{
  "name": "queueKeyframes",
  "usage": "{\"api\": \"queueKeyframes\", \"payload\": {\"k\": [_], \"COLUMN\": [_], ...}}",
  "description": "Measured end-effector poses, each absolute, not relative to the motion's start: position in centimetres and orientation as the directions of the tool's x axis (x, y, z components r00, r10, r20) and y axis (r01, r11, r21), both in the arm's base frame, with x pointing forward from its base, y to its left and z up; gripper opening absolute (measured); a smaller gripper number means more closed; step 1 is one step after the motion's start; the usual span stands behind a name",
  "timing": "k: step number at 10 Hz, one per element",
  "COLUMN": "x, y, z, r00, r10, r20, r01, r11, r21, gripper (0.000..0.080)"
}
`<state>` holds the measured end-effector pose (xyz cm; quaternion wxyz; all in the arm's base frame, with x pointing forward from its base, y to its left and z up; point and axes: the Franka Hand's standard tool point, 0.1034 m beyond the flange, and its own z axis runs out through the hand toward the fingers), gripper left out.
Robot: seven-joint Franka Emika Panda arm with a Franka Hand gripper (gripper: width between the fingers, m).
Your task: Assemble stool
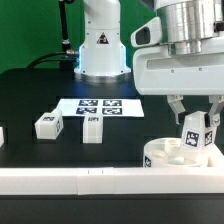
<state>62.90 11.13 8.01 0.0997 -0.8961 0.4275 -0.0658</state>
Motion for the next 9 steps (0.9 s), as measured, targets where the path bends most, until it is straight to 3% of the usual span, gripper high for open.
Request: {"api": "queueKeyframes", "payload": {"k": [3,6,7,9], "x": [62.9,62.9,62.8,62.6], "y": [11.2,11.6,12.2,12.7], "z": [8.0,8.0,8.1,7.9], "r00": [0.401,0.013,-0.177,-0.348], "r10": [-0.914,-0.983,-0.951,-0.884], "r20": [-0.051,-0.185,-0.252,-0.311], "r01": [-0.893,-0.967,-0.947,-0.894], "r11": [-0.378,0.034,0.235,0.413], "r21": [-0.245,-0.252,-0.220,-0.172], "gripper": [0.0340,0.0340,0.0340,0.0340]}}
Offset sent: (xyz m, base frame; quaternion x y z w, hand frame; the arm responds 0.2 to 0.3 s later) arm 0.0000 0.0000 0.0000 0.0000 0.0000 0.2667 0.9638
